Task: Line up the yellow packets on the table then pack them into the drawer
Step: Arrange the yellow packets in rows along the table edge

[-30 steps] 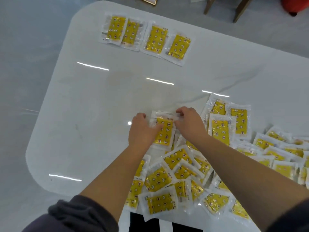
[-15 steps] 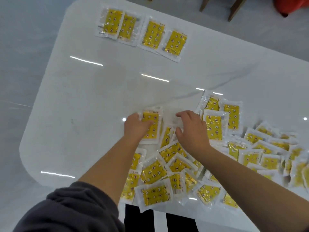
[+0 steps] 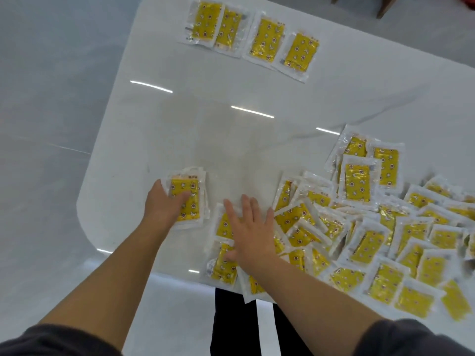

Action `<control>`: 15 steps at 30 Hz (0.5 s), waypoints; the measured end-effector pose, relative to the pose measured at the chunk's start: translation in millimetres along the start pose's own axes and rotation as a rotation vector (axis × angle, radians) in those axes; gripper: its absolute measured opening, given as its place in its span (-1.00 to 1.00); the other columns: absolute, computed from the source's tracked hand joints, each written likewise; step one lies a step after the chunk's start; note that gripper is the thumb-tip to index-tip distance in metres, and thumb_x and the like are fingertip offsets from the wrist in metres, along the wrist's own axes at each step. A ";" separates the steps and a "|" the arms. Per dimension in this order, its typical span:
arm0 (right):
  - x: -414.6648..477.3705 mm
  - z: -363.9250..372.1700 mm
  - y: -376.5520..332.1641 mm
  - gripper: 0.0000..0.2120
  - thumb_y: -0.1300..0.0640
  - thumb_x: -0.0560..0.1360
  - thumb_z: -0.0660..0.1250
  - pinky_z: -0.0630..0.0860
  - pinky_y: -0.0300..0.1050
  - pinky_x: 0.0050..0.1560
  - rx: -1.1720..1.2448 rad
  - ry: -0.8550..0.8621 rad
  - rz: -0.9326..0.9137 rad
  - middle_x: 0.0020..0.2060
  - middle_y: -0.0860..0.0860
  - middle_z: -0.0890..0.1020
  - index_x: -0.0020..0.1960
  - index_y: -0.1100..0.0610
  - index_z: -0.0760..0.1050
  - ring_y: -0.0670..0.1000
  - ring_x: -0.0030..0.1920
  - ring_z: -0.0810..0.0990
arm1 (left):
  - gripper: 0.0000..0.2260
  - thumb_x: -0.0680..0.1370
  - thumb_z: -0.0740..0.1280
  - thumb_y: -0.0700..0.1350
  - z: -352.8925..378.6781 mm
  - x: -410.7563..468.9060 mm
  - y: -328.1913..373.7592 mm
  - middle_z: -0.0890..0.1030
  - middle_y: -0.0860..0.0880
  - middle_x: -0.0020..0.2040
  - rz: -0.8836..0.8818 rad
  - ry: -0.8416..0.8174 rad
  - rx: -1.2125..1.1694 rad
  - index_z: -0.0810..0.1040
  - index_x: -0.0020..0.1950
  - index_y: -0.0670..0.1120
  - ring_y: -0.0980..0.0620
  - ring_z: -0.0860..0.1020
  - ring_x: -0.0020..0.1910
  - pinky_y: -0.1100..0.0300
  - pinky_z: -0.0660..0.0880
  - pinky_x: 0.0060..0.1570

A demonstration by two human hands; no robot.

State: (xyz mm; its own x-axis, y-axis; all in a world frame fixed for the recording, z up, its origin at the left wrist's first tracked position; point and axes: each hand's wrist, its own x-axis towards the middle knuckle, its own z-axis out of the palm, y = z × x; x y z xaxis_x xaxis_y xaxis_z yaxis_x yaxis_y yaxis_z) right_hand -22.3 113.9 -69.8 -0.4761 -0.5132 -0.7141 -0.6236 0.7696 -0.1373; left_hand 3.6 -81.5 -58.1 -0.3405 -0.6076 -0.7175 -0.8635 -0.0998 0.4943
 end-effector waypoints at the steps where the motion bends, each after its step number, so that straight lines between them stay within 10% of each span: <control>1: 1.4 4.4 -5.0 0.17 -0.32 0.36 0.39 -0.15 0.40 0.42 -0.015 0.014 0.019 0.52 0.18 -0.23 0.50 -0.03 -0.47 0.26 0.53 -0.20 | -0.63 0.47 0.46 -0.14 -3.6 1.5 -7.1 0.60 -0.11 0.08 -0.009 -0.001 -0.009 0.48 0.25 -0.12 -0.09 0.62 -0.01 0.12 0.55 -0.14; 6: 10.2 5.5 -19.2 0.06 -0.11 0.31 0.52 0.29 0.15 0.26 -0.045 0.119 -0.008 0.29 0.11 0.27 0.53 0.07 -0.12 0.17 0.24 0.33 | -0.70 0.50 0.43 -0.15 -13.3 5.8 -23.4 0.60 -0.07 0.02 -0.020 -0.029 -0.027 0.50 0.20 -0.11 -0.04 0.61 -0.08 0.25 0.49 -0.31; 15: 37.4 -17.6 -10.8 -0.62 0.15 0.44 0.43 0.36 -0.10 -0.11 0.256 0.061 -0.025 -0.01 0.04 0.54 0.16 0.13 0.32 0.10 -0.01 0.54 | -0.88 0.52 0.41 -0.14 -22.5 12.6 -20.6 0.60 -0.03 -0.11 -0.010 -0.104 0.001 0.53 0.02 -0.04 0.04 0.59 -0.20 0.20 0.51 -0.23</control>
State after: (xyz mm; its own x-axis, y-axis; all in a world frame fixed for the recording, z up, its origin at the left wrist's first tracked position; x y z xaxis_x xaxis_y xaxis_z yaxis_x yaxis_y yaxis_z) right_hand -44.3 79.7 -83.0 -0.5041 -0.5489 -0.6668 -0.4622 0.8237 -0.3286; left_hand 25.4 -104.9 -66.3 -0.3688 -0.5215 -0.7694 -0.8675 -0.1042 0.4864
